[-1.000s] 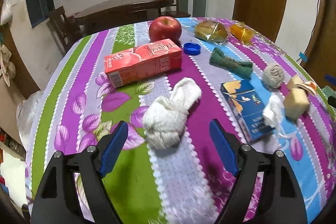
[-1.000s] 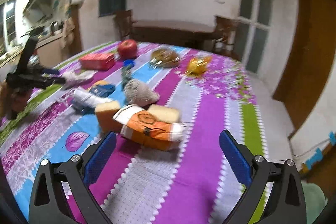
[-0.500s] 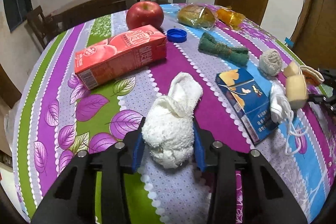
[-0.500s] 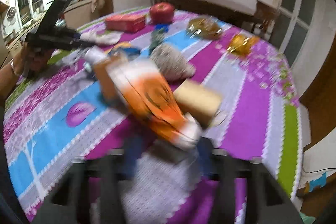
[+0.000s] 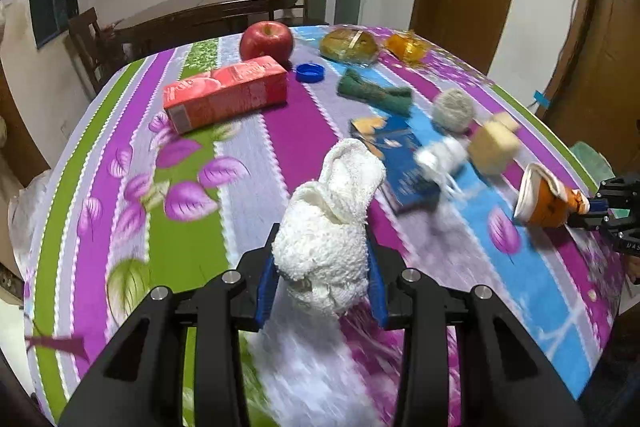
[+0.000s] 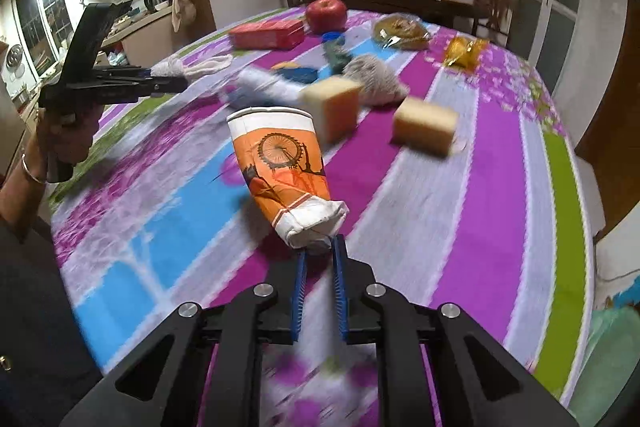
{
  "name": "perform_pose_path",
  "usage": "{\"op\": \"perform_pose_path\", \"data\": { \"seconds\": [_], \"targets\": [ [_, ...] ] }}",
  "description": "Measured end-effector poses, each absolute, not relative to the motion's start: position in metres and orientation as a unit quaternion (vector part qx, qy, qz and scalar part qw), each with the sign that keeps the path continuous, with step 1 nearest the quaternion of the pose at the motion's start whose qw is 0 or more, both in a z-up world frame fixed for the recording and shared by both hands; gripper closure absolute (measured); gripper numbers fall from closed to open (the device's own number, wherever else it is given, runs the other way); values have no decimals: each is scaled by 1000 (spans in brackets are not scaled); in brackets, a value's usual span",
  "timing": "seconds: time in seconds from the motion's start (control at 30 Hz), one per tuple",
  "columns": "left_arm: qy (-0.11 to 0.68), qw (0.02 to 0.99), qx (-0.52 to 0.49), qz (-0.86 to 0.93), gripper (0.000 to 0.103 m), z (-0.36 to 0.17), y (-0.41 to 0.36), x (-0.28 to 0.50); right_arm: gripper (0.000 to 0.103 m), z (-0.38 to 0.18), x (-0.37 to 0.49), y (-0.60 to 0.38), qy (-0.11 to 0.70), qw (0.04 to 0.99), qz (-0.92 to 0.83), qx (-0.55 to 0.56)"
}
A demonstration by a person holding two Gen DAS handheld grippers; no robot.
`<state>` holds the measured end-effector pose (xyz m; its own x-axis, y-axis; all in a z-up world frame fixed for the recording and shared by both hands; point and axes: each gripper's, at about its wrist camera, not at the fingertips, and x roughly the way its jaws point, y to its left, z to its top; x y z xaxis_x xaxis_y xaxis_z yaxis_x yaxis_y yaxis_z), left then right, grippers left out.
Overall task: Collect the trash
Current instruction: 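Grasp the orange-printed tube with the right tool while the left tool grasps the white cloth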
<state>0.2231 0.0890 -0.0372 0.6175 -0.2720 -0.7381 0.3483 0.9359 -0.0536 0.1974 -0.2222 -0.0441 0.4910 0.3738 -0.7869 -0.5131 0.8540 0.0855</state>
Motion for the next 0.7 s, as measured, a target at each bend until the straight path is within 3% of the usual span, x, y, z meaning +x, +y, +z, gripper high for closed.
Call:
{"op": "perform_pose_path", "data": {
  "seconds": [0.03,0.07,0.1,0.13,0.17,0.2,0.3,0.47,0.57,0.7],
  "targets": [
    [402,898,50,-172,67,-38,88,219,86,-44,192,-221,435,859,260,-75],
    [403,897,50,-172,66,-40,87,218,77,-44,190,-222,435,859,262,-69],
    [406,896,49,-176,66,-42,87,218,55,-43,189,-223,435,859,261,-65],
    [408,894,48,-178,64,-44,86,218,41,-42,188,-225,431,864,252,-69],
    [411,893,48,-175,64,-46,86,220,21,-41,187,-225,420,871,244,-73],
    [413,893,47,-170,64,-47,86,222,17,-38,185,-226,410,876,242,-75],
    [417,891,52,-172,63,-51,84,226,17,-34,187,-223,405,876,249,-79],
    [415,891,60,-174,50,-50,82,226,17,-34,204,-216,409,874,240,-107],
    [424,887,61,-173,49,-54,81,228,17,-34,219,-220,416,871,246,-87],
    [436,881,54,-174,49,-57,81,229,39,-41,232,-214,436,857,265,-80]
  ]
}}
